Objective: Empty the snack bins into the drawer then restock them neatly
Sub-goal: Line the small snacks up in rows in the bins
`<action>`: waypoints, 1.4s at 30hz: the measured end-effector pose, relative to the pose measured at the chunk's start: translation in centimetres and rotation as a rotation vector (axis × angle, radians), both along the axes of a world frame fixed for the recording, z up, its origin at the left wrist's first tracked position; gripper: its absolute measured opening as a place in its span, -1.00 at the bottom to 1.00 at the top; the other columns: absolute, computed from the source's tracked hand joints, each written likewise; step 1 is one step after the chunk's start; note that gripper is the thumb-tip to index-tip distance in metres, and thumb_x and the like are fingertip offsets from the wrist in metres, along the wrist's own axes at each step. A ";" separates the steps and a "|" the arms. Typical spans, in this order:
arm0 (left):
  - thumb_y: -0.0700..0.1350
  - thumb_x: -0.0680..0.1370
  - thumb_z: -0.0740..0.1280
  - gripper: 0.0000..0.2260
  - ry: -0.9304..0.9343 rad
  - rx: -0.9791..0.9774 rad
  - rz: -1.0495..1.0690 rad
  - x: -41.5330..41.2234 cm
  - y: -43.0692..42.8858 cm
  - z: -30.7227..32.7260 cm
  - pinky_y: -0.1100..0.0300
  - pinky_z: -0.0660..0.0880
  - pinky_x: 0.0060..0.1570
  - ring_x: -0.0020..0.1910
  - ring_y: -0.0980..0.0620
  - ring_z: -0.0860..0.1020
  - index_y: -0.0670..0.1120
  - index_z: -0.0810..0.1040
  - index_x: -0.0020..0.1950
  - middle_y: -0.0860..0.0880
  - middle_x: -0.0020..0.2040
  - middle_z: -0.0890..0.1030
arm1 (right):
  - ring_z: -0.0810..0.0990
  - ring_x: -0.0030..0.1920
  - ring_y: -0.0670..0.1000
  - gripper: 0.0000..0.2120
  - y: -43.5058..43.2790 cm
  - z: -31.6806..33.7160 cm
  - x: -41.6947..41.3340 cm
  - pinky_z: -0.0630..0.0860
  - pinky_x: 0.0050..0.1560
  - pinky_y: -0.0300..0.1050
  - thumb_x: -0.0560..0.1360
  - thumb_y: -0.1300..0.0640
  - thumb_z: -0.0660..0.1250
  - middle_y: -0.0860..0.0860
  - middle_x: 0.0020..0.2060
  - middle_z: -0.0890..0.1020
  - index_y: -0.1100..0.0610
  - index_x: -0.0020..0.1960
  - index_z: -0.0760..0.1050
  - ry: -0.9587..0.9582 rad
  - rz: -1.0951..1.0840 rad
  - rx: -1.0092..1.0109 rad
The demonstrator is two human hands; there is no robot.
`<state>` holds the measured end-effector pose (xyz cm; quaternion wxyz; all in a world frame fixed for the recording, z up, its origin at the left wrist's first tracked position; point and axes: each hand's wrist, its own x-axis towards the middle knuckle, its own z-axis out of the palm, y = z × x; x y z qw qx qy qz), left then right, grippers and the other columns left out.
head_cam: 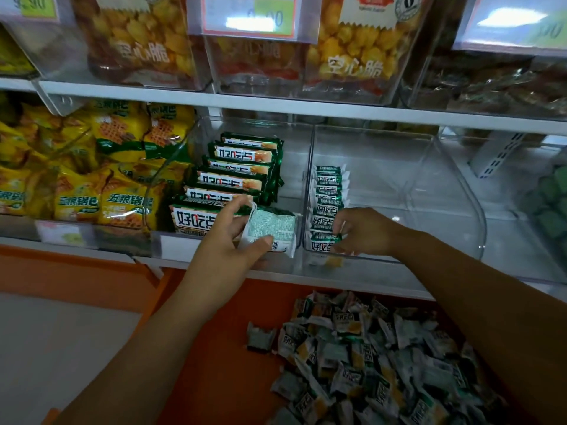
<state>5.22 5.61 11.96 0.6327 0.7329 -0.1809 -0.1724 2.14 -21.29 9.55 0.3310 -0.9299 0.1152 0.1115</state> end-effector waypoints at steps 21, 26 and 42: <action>-0.19 0.55 0.38 -0.47 -0.118 0.057 -0.306 -3.4 -2.6 0.7 0.15 0.52 0.24 0.29 0.30 0.46 0.30 0.38 0.39 0.25 0.34 0.40 | 0.48 0.29 -0.17 -0.40 7.9 5.0 -8.3 0.42 0.32 -0.07 0.41 -0.30 0.24 -0.24 0.38 0.40 -0.32 0.43 0.23 -0.292 -0.109 0.453; -0.10 0.58 0.34 -0.56 -0.198 0.086 -0.164 -3.3 -2.8 0.9 0.19 0.45 0.25 0.24 0.31 0.44 0.35 0.37 0.32 0.23 0.28 0.41 | 0.67 0.08 0.06 -0.58 7.0 4.4 -8.4 0.58 0.15 0.02 0.49 0.08 0.40 0.01 0.22 0.59 -0.23 0.29 0.47 -0.342 -0.210 0.748; 0.03 0.50 0.43 -0.59 -0.015 0.060 -0.128 -2.4 -3.9 1.1 0.34 0.54 -0.03 -0.07 0.40 0.56 0.27 0.43 0.31 0.23 0.09 0.54 | 0.66 -0.12 -0.10 -0.76 5.8 4.7 -7.8 0.55 -0.15 -0.28 0.48 0.19 0.41 -0.09 -0.07 0.69 0.02 0.13 0.55 -0.357 -0.222 0.564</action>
